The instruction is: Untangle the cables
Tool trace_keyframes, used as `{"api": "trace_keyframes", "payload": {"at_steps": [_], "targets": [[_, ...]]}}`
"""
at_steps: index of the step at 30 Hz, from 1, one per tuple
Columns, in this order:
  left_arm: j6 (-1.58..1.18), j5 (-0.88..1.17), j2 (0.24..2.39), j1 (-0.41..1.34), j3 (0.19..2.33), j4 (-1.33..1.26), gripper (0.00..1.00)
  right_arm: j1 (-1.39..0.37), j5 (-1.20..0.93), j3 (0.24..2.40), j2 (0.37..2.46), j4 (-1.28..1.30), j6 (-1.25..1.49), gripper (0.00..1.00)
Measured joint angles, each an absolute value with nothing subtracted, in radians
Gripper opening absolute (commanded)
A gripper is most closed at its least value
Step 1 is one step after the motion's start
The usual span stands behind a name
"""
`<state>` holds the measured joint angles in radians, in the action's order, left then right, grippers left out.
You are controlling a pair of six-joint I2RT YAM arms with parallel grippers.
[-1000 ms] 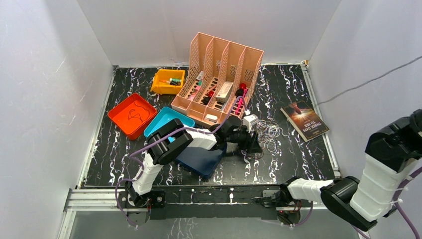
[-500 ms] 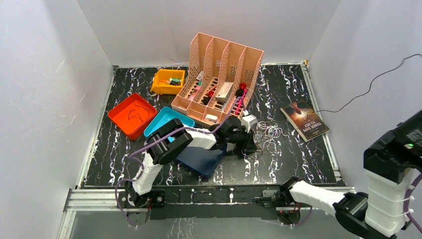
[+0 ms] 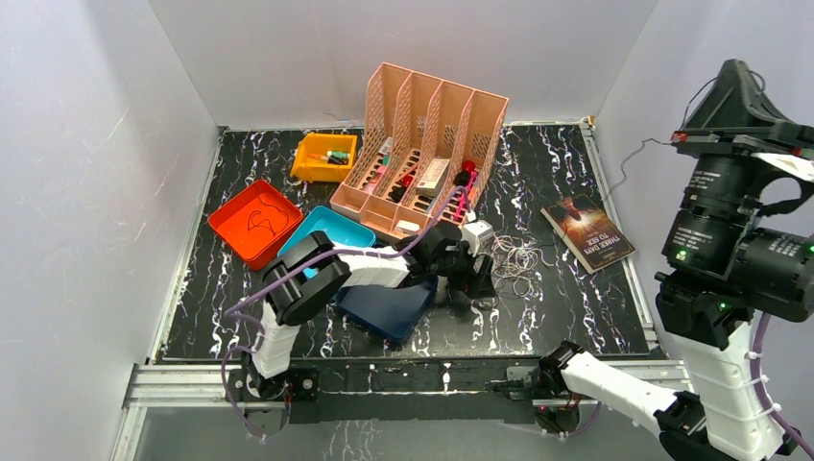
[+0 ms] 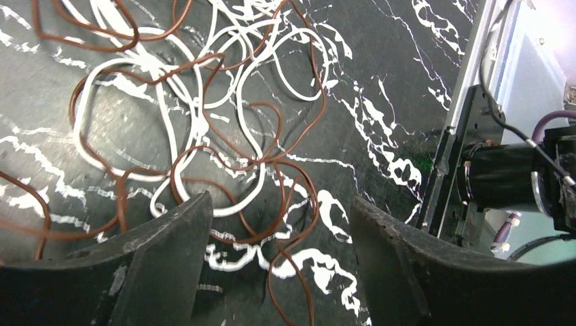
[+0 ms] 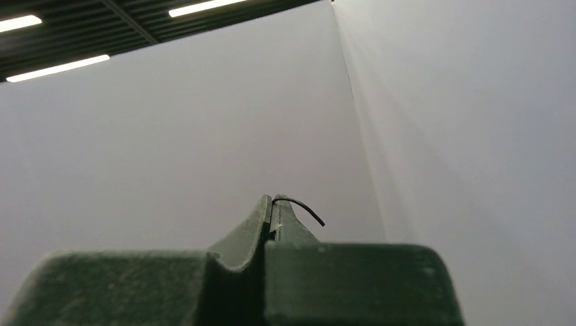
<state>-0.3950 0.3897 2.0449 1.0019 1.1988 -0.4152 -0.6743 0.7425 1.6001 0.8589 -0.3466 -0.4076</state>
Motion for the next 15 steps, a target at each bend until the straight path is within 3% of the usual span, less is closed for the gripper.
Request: {"api": "trace_keyframes", "payload": {"at_steps": [11,15], "targets": [[-0.323,0.307,1.839,1.002,1.121,-0.31,0.94,-0.676,0.775,1.611,0.837,-0.237,-0.361,0.0],[-0.283,0.268,1.753,1.002,1.097,-0.262,0.95,-0.677,0.76,1.631,0.825,-0.207,-0.335,0.0]]}}
